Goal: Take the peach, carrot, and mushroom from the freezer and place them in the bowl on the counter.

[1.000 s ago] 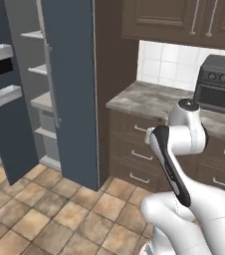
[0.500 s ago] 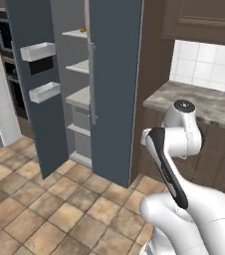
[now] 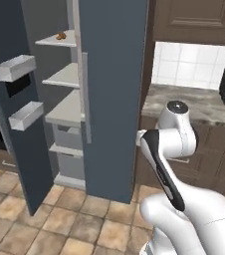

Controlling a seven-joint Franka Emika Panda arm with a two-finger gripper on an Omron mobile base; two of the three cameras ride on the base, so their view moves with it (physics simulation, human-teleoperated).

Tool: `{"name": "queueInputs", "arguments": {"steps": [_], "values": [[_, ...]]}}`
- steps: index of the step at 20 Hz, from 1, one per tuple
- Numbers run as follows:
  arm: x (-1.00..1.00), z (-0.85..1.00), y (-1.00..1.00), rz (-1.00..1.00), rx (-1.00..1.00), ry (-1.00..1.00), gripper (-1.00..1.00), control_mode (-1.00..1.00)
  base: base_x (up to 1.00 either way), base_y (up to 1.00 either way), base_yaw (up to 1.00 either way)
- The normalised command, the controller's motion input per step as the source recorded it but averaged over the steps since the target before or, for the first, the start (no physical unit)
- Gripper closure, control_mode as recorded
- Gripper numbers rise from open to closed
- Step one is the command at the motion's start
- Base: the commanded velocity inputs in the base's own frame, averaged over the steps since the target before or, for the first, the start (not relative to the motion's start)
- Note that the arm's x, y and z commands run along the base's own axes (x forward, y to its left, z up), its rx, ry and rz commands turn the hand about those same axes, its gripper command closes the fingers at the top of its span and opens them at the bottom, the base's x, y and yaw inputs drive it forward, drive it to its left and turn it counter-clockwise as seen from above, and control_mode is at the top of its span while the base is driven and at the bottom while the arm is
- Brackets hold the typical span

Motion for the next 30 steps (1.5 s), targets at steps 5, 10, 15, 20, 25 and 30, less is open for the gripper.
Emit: {"name": "queueInputs", "arguments": {"steps": [5,10,15,20,25,30], "values": [[0.0,0.0,0.0,0.0,0.0,0.0,-1.0,1.0,1.0,1.0,-0.51],[0.0,0.0,0.0,0.0,0.0,0.0,-1.0,1.0,1.0,1.0,-0.25],[0.0,0.0,0.0,0.0,0.0,0.0,-1.0,1.0,0.39,1.0,0.0],[0.0,0.0,0.0,0.0,0.0,0.0,-1.0,1.0,0.38,0.52,0.03],[0.0,0.0,0.0,0.0,0.0,0.0,-1.0,1.0,0.66,0.26,-0.13],[0.0,0.0,0.0,0.0,0.0,0.0,-1.0,1.0,0.54,0.47,-0.1]]}}
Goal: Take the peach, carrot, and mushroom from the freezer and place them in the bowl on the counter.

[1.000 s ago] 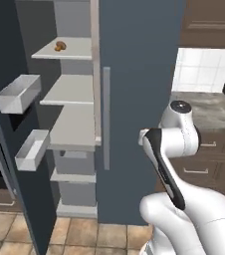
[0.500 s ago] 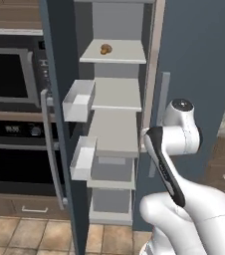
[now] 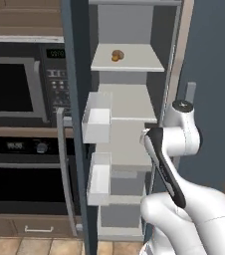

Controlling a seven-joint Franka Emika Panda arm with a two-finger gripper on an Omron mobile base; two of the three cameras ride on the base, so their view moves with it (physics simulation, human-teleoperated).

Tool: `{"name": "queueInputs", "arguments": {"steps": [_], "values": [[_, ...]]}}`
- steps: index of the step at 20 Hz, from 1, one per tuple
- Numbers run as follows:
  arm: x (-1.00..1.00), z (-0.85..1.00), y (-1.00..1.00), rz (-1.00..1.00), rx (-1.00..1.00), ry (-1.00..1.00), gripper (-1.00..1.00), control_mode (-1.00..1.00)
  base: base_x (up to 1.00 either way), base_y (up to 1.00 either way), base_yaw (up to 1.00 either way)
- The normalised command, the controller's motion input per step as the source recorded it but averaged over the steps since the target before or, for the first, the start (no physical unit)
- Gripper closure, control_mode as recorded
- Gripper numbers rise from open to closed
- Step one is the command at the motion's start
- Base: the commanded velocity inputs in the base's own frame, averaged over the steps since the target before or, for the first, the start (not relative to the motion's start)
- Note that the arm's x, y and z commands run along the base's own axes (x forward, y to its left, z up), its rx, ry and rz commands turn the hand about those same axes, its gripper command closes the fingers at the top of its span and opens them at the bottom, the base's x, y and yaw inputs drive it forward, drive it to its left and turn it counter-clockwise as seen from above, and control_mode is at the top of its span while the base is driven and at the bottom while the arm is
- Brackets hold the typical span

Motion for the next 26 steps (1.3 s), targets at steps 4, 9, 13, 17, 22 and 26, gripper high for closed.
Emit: {"name": "queueInputs", "arguments": {"steps": [4,9,13,17,22,26], "values": [[0.0,0.0,0.0,0.0,0.0,0.0,-1.0,1.0,0.55,0.33,-0.11],[0.0,0.0,0.0,0.0,0.0,0.0,-1.0,1.0,0.79,0.11,-0.14],[0.0,0.0,0.0,0.0,0.0,0.0,-1.0,1.0,0.64,0.15,-0.09],[-0.04,0.56,0.03,0.0,0.0,-0.18,-1.0,-1.0,0.08,0.05,-0.01],[-0.27,1.0,0.08,0.0,0.0,-0.39,-1.0,-1.0,0.0,0.0,0.0],[-0.15,1.0,0.15,0.01,0.0,-0.37,-1.0,-1.0,0.0,0.0,0.0]]}}
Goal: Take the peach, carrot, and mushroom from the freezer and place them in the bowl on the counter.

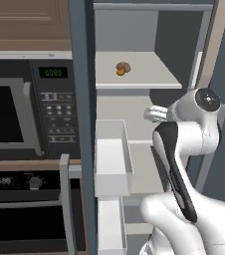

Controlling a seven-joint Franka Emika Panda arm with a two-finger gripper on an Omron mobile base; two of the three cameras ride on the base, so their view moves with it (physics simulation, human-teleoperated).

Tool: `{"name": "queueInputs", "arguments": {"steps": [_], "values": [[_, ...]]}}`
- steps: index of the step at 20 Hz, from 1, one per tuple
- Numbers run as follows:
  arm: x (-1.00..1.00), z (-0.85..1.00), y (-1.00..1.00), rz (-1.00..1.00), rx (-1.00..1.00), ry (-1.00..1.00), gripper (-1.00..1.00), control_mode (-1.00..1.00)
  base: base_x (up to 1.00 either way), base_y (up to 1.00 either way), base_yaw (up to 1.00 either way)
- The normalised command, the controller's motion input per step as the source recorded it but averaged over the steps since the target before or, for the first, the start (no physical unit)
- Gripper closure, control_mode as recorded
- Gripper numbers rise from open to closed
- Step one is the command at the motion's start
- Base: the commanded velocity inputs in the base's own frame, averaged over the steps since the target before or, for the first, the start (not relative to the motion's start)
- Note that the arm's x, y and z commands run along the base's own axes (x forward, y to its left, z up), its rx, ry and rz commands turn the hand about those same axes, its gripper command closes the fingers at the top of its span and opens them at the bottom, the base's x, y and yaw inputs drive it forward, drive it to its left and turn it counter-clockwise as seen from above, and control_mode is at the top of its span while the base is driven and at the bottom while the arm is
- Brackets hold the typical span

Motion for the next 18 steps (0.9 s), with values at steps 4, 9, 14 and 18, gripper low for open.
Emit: {"name": "queueInputs", "arguments": {"steps": [4,9,14,18], "values": [[0.0,1.0,0.45,0.02,0.0,-0.24,-1.0,-1.0,0.0,0.0,0.0],[0.06,1.0,0.59,0.04,0.0,-0.09,-1.0,-1.0,0.0,0.0,0.0],[0.38,0.92,0.13,0.22,0.03,0.02,-1.0,-1.0,0.0,0.0,0.0],[0.69,0.13,0.0,0.27,0.0,0.17,-1.0,-1.0,0.0,0.0,0.0]]}}
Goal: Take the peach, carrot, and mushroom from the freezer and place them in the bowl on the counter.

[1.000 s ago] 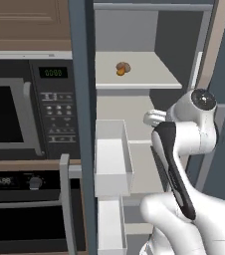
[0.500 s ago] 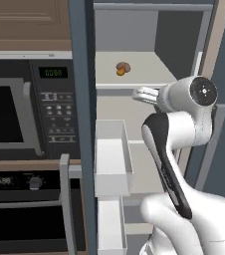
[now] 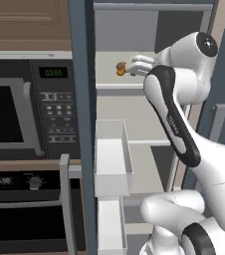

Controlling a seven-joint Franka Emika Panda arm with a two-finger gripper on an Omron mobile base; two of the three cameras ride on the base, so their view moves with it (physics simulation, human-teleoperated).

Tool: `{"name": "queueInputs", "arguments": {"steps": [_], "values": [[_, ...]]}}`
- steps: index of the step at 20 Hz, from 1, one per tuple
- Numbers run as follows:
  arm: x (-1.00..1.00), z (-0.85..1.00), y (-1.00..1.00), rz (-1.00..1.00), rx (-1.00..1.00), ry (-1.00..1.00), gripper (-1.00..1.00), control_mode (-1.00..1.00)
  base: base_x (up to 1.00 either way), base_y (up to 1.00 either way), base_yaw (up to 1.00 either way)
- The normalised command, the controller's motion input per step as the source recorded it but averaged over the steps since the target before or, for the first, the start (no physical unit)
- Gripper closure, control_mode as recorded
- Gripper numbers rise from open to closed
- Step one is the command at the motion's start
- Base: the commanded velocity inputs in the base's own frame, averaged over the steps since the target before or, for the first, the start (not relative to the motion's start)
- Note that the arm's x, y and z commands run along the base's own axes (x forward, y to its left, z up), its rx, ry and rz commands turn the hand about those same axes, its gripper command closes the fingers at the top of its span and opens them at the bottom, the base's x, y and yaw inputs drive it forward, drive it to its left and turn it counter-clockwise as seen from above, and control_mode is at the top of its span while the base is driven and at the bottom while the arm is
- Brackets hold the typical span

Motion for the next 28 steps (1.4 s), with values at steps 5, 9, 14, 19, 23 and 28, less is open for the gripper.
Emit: {"name": "queueInputs", "arguments": {"steps": [5,9,14,19,23,28], "values": [[0.29,0.0,0.08,0.04,-0.1,0.0,-1.0,-1.0,0.0,0.0,0.0],[1.0,-0.09,0.07,-0.11,-0.07,0.0,-1.0,-1.0,0.0,0.0,0.0],[0.9,-0.19,0.09,-0.07,-0.04,0.04,-1.0,-1.0,0.0,0.0,0.0],[0.59,-0.33,0.03,-0.01,-0.03,0.15,-1.0,-1.0,0.0,0.0,0.0],[0.76,-0.15,0.02,-0.03,-0.02,0.08,-1.0,-1.0,0.0,0.0,0.0],[0.7,-0.14,0.07,-0.04,-0.04,0.04,-1.0,-1.0,0.0,0.0,0.0]]}}
